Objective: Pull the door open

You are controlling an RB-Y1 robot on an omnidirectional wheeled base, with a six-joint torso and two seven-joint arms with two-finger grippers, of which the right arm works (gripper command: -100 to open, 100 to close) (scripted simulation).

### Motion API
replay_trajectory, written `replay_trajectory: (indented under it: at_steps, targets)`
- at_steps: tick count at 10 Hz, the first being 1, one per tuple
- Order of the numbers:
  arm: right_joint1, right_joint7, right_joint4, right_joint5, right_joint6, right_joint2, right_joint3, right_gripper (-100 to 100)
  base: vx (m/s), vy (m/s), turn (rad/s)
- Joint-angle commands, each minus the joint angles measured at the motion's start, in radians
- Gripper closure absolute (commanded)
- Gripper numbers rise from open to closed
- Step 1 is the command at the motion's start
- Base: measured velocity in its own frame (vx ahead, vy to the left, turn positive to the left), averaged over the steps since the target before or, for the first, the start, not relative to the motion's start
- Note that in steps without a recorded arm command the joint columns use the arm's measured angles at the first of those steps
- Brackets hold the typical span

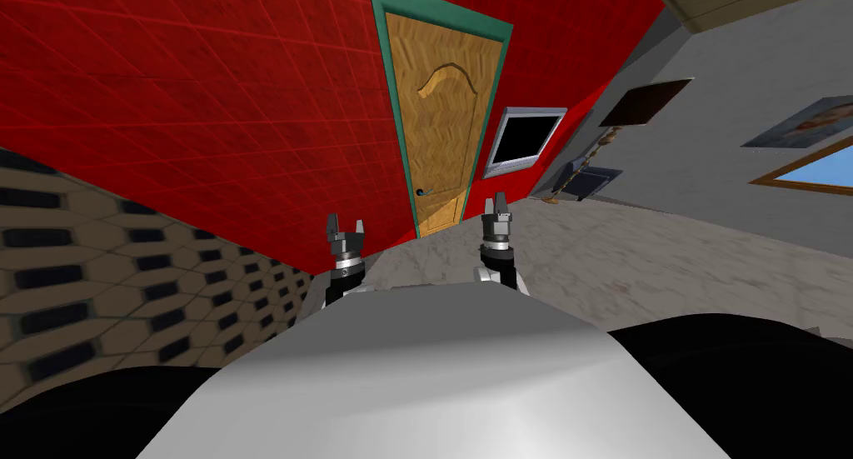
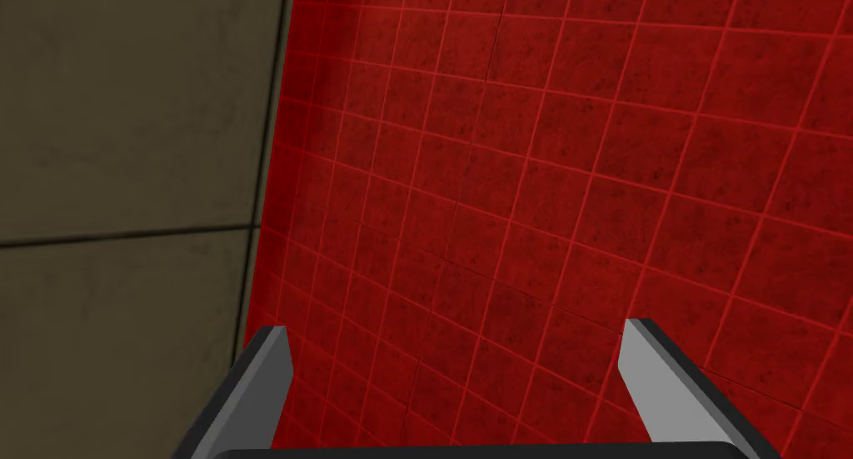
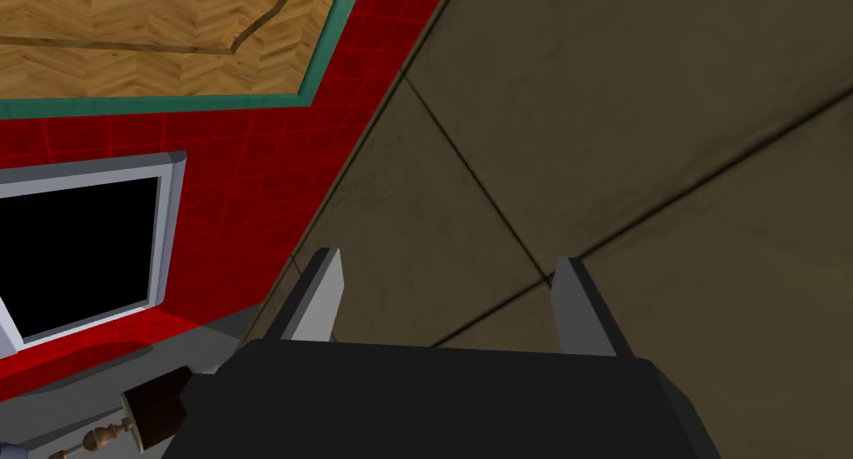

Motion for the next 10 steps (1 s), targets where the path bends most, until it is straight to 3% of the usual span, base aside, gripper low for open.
replay_trajectory:
  at_steps: [1,4,9,10]
  targets:
    - [-0.012,-0.005,0.032,-0.006,-0.002,-0.011,-0.006,-100,0.017,-0.080,0.140]
    - [-0.036,-0.014,0.096,-0.018,-0.007,-0.030,-0.018,-100,0.055,0.020,0.114]
    - [-0.098,-0.038,0.254,-0.048,-0.020,-0.078,-0.048,-100,0.074,-0.003,0.160]
    - [-0.098,-0.038,0.261,-0.048,-0.020,-0.078,-0.048,-100,0.060,-0.012,0.054]
